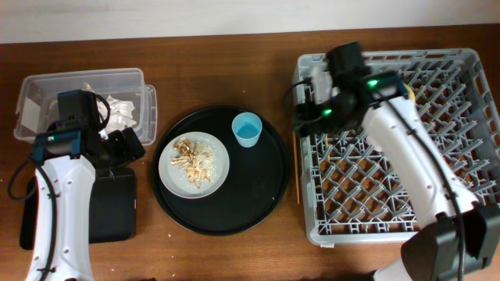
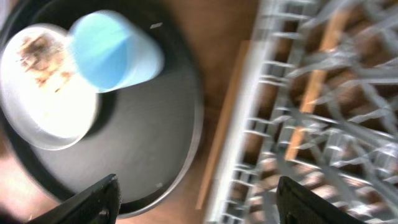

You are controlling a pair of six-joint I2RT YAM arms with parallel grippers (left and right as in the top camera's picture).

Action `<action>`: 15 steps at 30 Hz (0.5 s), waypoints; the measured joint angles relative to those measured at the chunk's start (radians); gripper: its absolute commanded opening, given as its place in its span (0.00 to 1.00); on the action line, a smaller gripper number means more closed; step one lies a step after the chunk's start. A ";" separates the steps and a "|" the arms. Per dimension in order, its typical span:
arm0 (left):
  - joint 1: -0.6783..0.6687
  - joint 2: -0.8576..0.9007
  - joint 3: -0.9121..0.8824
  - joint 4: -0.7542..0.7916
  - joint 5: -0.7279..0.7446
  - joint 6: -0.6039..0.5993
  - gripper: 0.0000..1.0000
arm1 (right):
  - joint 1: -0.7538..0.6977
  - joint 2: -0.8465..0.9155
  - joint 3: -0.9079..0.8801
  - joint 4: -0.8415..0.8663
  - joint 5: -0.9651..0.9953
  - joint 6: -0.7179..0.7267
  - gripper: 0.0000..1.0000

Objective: Sort waste into correct bins and load items into the dishwasher rack
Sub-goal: 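Reach the right gripper back and grasp the second chopstick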

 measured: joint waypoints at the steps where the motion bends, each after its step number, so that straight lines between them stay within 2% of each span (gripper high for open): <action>1: 0.000 0.000 0.000 0.000 0.000 0.000 0.99 | 0.050 -0.001 -0.003 0.000 0.021 0.037 0.72; 2: 0.000 0.000 0.000 0.000 0.000 0.000 0.99 | 0.089 -0.001 -0.013 0.000 0.054 0.079 0.63; 4: 0.000 0.000 0.000 -0.001 0.000 0.000 0.99 | 0.166 -0.001 -0.064 0.018 0.138 0.189 0.56; 6: 0.000 0.000 0.000 -0.001 0.000 0.000 0.99 | 0.188 -0.001 -0.113 0.068 0.170 0.247 0.53; 9: 0.000 0.000 0.000 -0.001 0.000 0.000 0.99 | 0.188 0.040 -0.179 0.192 0.181 0.279 0.49; 10: 0.000 0.000 0.000 0.000 0.000 0.000 0.99 | 0.188 0.061 -0.179 0.208 0.182 0.282 0.43; 12: 0.000 0.000 0.000 -0.001 0.000 0.000 0.99 | 0.188 0.134 -0.179 0.250 0.222 0.291 0.25; 15: 0.000 0.000 0.000 -0.001 0.000 0.000 0.99 | 0.188 0.171 -0.182 0.290 0.299 0.314 0.20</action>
